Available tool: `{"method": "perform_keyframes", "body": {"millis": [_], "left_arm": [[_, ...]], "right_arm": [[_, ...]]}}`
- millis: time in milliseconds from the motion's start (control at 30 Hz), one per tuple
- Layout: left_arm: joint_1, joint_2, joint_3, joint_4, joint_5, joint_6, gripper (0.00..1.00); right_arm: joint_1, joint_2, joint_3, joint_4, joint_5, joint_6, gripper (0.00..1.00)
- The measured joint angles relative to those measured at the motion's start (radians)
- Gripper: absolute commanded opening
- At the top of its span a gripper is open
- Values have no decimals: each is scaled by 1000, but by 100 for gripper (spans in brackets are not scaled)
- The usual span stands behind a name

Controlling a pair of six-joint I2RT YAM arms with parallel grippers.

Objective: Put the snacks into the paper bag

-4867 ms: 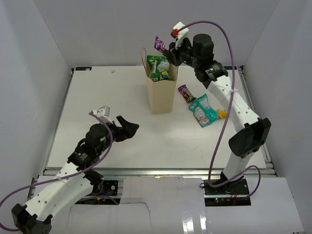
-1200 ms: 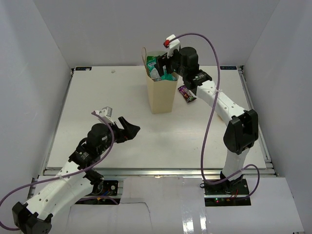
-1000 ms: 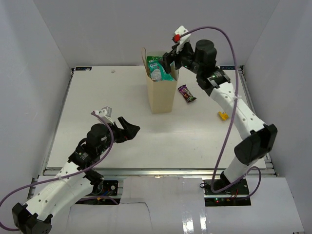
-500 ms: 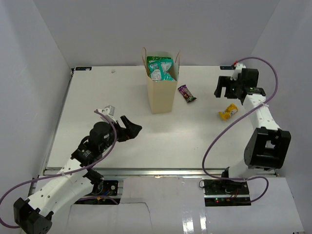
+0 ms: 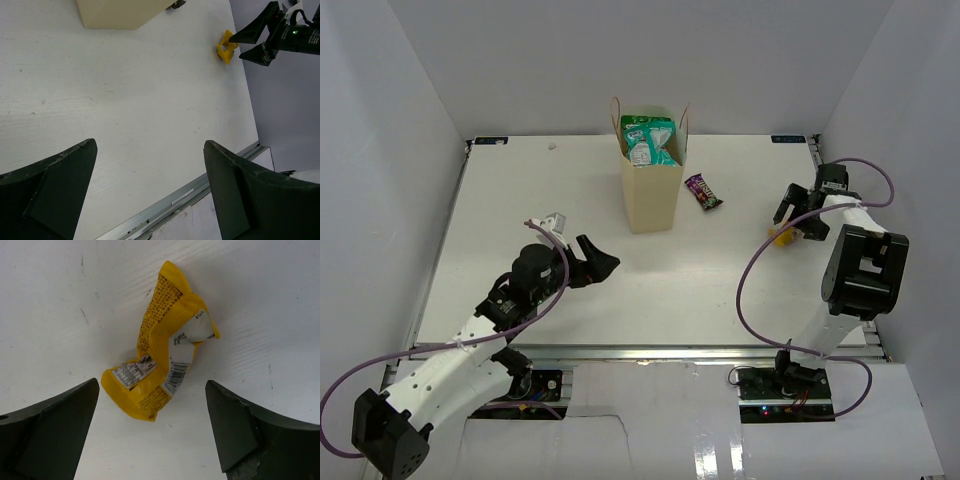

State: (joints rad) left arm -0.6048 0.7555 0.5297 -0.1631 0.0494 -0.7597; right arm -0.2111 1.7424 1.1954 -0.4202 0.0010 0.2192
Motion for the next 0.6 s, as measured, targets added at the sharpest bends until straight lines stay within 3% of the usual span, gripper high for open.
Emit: {"method": "perform_keyframes", "body": {"millis": [233, 333, 433, 533, 600], "left_arm": [[0, 29, 0, 15, 15, -9, 98], [0, 45, 0, 16, 19, -10, 98], [0, 58, 0, 22, 22, -11, 98], [0, 69, 0, 30, 27, -12, 98], [0, 76, 0, 35, 29, -12, 98]], "right_arm": [[-13, 107, 6, 34, -21, 51, 70], [-19, 114, 6, 35, -41, 61, 38], [-26, 114, 5, 49, -72, 60, 21], [-31, 97, -15, 68, -110, 34, 11], [-32, 69, -39, 72, -145, 3, 9]]}}
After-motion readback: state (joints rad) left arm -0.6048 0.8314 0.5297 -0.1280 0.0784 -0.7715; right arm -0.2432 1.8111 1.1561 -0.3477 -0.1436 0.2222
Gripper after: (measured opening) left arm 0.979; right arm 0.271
